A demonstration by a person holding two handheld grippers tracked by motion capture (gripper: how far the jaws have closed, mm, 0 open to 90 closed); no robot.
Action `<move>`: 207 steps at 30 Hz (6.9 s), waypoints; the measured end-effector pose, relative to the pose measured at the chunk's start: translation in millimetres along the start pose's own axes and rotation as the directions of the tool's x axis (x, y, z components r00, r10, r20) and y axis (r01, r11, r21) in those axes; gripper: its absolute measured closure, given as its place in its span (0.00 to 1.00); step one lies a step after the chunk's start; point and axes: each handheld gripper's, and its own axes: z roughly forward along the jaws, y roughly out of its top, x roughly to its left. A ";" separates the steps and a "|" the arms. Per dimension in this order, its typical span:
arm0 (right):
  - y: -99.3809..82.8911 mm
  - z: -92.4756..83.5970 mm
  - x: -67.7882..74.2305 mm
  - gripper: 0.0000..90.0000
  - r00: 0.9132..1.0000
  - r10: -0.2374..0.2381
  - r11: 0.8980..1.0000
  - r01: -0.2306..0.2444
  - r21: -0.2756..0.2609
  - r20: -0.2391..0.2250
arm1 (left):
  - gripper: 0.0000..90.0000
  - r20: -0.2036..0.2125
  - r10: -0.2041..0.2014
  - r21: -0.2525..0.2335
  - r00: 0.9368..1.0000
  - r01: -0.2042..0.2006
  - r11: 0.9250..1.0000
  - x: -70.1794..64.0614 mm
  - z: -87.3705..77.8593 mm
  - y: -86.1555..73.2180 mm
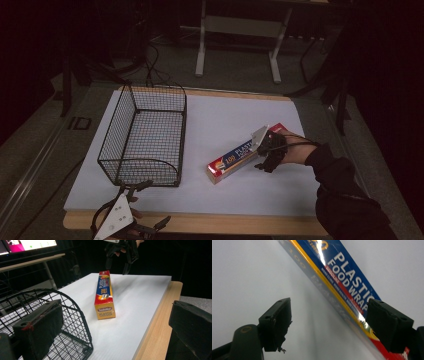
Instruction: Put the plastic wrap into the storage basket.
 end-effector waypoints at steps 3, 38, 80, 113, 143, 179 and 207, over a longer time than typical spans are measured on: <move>4.7 2.7 -3.2 0.22 1.000 -0.014 1.000 0.014 0.004 -0.002 | 0.00 -0.010 -0.002 0.004 1.000 0.002 1.000 -1.1 -1.5 -0.8; 37.9 80.9 -42.5 0.15 0.949 -0.279 0.928 0.306 0.210 -0.148 | 0.00 -0.107 -0.054 0.028 0.993 0.057 0.998 -6.8 -16.8 -7.1; 51.5 35.3 -52.4 0.41 0.968 -0.207 0.958 0.230 0.173 -0.145 | 0.00 -0.089 -0.044 0.026 0.995 0.046 0.999 -5.0 -12.3 -6.2; 102.3 -62.4 -73.2 0.43 0.939 0.340 0.851 -0.332 -0.406 -0.057 | 0.00 -0.045 -0.025 0.005 0.999 0.025 1.000 -4.2 -7.6 -2.9; 232.0 -109.0 -49.1 0.44 0.845 0.531 0.618 -0.437 -0.654 -0.063 | 0.00 0.018 0.001 -0.023 1.000 -0.001 1.000 -1.5 3.9 0.9; 295.9 12.4 -17.0 0.44 0.668 0.722 0.513 -0.693 -0.506 -0.182 | 0.00 0.038 0.005 -0.026 0.999 -0.004 1.000 -2.1 1.0 0.1; 318.9 63.1 -43.0 0.43 0.630 0.768 0.522 -0.719 -0.460 -0.115 | 0.00 0.053 0.015 -0.032 0.998 -0.013 0.999 -4.7 -0.2 1.8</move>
